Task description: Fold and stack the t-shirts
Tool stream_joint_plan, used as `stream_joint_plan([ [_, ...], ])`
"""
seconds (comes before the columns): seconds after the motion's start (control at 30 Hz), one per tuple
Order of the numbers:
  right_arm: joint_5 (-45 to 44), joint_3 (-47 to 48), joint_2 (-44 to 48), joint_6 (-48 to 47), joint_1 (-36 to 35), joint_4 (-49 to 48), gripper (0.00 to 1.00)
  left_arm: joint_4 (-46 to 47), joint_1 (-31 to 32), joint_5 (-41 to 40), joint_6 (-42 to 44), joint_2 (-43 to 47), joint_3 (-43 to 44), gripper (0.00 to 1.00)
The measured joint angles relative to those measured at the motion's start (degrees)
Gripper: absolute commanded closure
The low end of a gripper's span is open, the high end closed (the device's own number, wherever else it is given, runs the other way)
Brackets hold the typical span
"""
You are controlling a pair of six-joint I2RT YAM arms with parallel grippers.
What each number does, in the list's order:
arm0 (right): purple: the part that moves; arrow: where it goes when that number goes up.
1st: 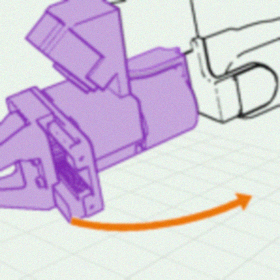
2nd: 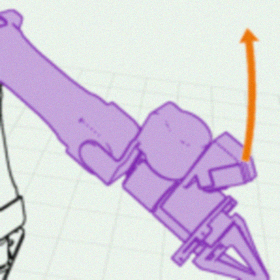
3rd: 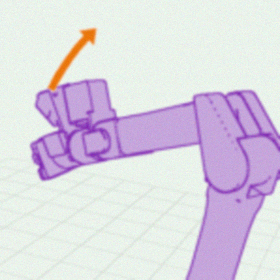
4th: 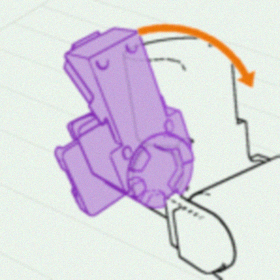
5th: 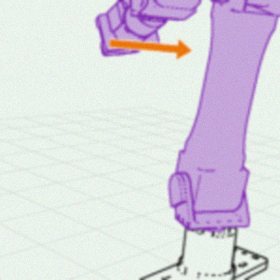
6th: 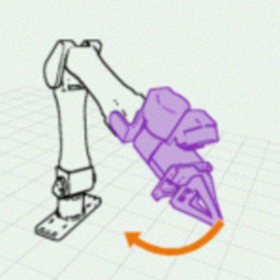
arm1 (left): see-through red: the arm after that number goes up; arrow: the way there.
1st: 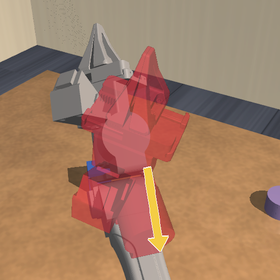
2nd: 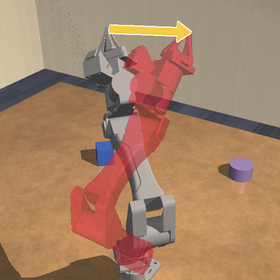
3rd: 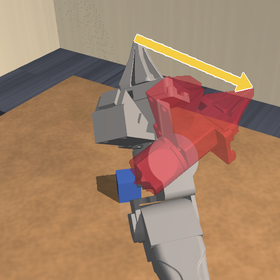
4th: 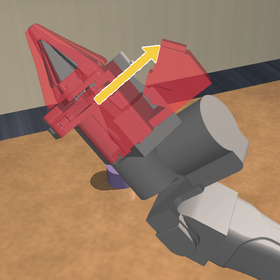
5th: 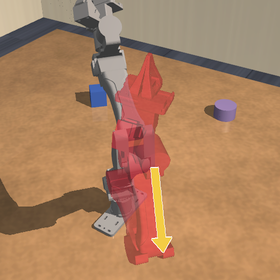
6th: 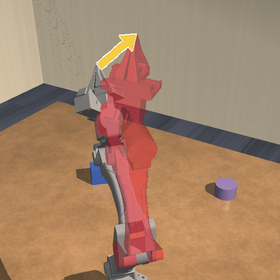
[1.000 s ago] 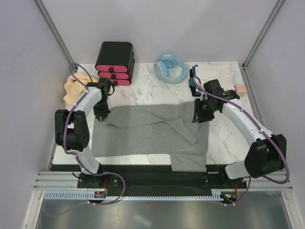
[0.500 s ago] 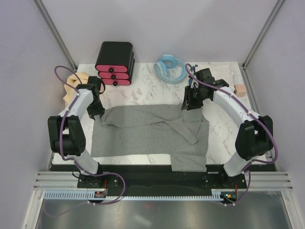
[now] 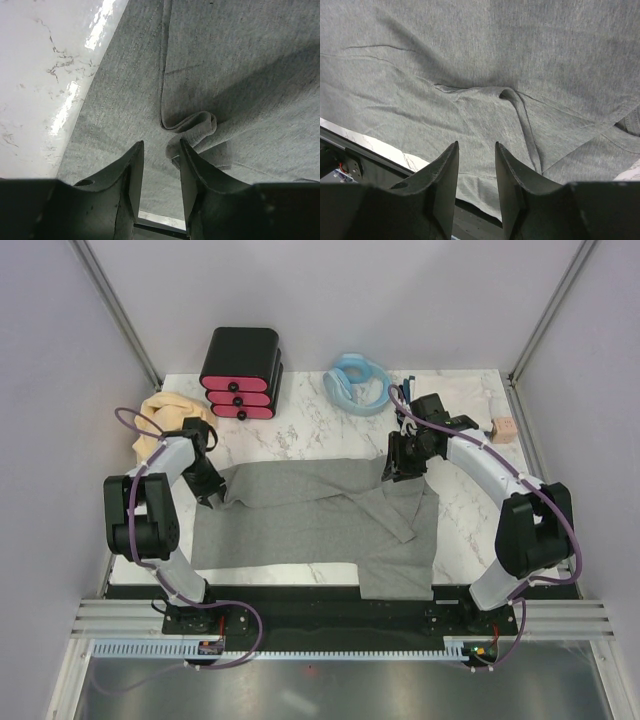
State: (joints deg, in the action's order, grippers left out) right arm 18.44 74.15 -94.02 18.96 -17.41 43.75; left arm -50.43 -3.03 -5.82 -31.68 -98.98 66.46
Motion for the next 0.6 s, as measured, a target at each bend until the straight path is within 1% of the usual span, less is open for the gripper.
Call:
stream_joint_plan([
  [0.13, 0.0, -0.5, 0.3, -0.3, 0.0, 0.0, 0.59, 0.3, 0.0, 0.0, -0.7, 0.0, -0.4, 0.62],
  [0.17, 0.1, -0.7, 0.3, -0.3, 0.0, 0.0, 0.59, 0.3, 0.0, 0.1, -0.8, 0.0, -0.4, 0.71],
  [0.23, 0.3, -0.9, 0.3, -0.4, 0.0, 0.0, 0.59, 0.6, 0.0, 0.2, -1.0, 0.0, -0.4, 0.85],
  [0.27, 0.4, -1.0, 0.3, -0.3, 0.0, 0.0, 0.59, 0.8, 0.0, 0.3, -1.2, 0.0, -0.4, 0.98],
  [0.47, 1.3, -1.0, 0.3, -0.3, 0.0, 0.0, 0.59, 1.2, 0.0, 0.4, -1.5, 0.0, -0.4, 0.98],
  [0.6, 1.4, -1.2, 0.3, -0.3, 0.0, -0.1, 0.63, 1.2, 0.0, 0.3, -1.5, 0.0, -0.4, 0.98],
])
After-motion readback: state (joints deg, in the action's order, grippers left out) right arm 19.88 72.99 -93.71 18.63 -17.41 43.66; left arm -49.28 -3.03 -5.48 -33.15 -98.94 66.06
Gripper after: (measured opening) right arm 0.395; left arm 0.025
